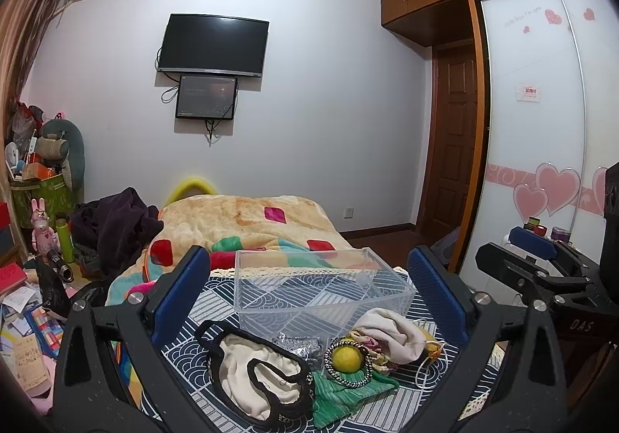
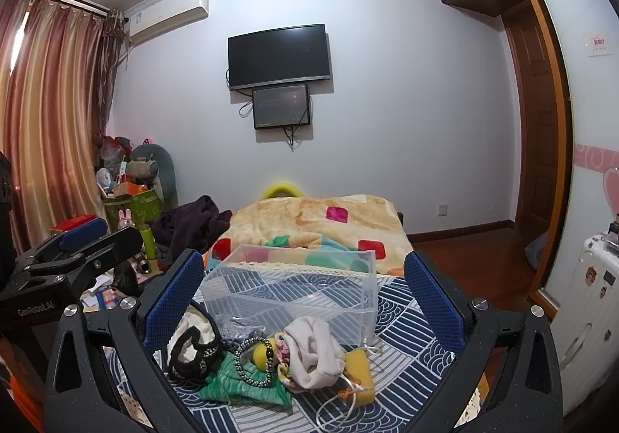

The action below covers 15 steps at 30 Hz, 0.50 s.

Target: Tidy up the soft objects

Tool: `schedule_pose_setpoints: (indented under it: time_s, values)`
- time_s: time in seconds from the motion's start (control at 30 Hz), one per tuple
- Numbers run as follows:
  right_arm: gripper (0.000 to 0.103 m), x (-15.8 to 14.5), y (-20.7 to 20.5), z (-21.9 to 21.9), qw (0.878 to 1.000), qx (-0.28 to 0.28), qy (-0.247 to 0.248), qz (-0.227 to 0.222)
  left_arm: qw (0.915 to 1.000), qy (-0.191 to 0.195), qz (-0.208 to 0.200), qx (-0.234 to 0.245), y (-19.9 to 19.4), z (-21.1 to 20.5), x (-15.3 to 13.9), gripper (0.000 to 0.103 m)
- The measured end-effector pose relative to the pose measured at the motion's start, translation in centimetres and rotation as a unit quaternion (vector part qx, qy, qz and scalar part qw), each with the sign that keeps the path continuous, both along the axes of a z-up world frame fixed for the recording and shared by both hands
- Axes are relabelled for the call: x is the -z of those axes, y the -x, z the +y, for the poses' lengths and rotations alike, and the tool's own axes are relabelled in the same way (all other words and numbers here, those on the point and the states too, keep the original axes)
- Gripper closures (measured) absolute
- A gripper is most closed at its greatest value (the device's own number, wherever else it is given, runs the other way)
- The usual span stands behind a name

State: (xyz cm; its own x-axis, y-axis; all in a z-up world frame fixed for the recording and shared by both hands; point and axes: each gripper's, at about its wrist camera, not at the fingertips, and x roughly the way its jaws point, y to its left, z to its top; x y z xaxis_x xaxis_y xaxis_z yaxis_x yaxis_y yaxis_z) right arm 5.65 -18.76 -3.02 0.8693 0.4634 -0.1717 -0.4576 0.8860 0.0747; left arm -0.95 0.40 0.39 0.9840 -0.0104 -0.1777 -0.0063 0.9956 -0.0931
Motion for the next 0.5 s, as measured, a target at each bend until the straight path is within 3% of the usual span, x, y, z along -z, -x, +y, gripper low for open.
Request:
schedule_pose_setpoints:
  time_s: [0.5]
  values:
    - [0.000,-0.13,0.29,0.04,1.000,0.000,0.000,-0.004,1.0000,-0.001,-0.001,0.004,0.43,-0.38,-0.33,0.000]
